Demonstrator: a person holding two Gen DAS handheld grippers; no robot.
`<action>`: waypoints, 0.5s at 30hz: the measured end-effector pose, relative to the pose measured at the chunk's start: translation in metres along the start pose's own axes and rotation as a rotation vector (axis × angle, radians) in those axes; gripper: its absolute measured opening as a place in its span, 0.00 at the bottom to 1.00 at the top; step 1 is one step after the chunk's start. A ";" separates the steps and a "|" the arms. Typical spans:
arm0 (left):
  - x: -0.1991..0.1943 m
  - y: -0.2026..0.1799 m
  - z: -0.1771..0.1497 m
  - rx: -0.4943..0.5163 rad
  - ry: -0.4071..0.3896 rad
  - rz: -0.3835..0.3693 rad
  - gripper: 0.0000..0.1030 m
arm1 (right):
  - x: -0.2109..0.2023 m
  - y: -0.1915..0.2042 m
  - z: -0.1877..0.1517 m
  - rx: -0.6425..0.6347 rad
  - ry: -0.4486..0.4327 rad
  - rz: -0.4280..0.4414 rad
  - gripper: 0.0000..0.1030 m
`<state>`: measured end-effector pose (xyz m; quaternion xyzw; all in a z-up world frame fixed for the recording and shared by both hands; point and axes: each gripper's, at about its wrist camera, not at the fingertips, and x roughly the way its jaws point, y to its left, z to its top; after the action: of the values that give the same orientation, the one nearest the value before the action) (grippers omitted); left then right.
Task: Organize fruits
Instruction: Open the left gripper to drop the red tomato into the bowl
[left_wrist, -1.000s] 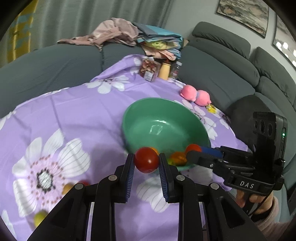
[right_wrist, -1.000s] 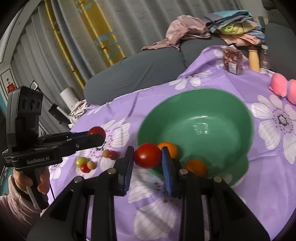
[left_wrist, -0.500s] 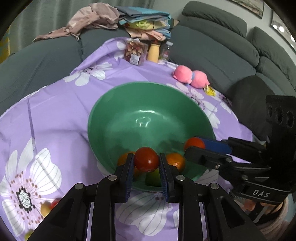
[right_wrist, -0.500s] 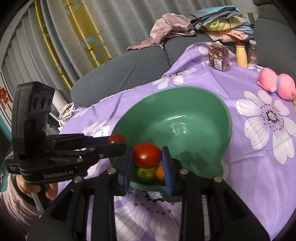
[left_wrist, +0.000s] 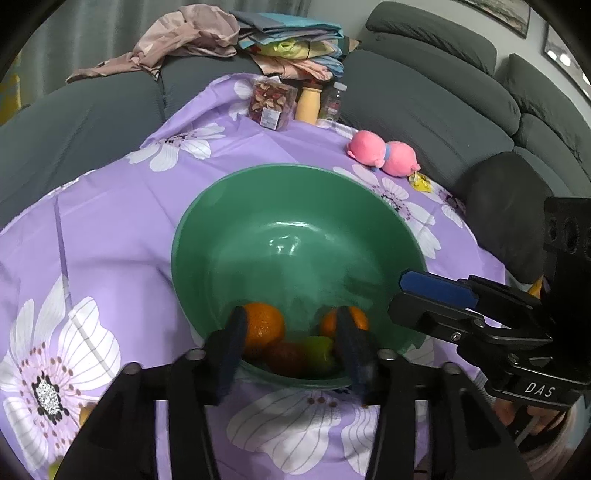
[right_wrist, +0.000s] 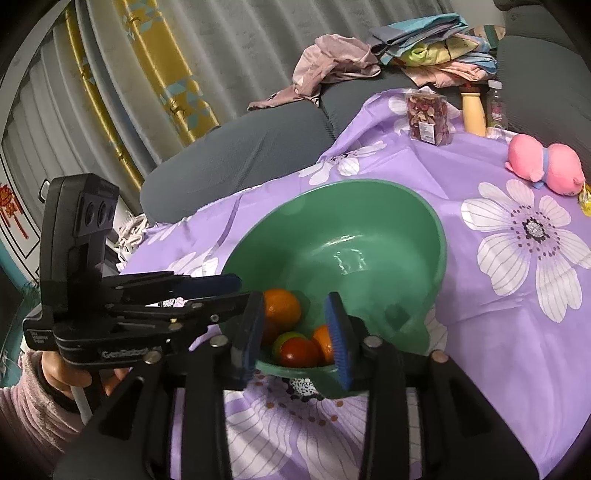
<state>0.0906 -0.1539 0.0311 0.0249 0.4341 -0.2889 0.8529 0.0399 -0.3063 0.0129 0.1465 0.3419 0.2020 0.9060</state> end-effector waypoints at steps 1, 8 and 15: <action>-0.003 0.000 0.000 -0.002 -0.006 -0.001 0.56 | -0.002 -0.001 -0.001 0.011 -0.005 0.000 0.44; -0.027 0.012 -0.007 -0.050 -0.040 0.010 0.76 | -0.015 -0.005 -0.007 0.072 -0.038 0.034 0.59; -0.060 0.035 -0.033 -0.134 -0.076 0.030 0.88 | -0.026 0.009 -0.010 0.076 -0.066 0.070 0.74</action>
<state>0.0573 -0.0866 0.0490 -0.0369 0.4195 -0.2473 0.8726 0.0129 -0.3097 0.0243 0.1993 0.3140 0.2154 0.9029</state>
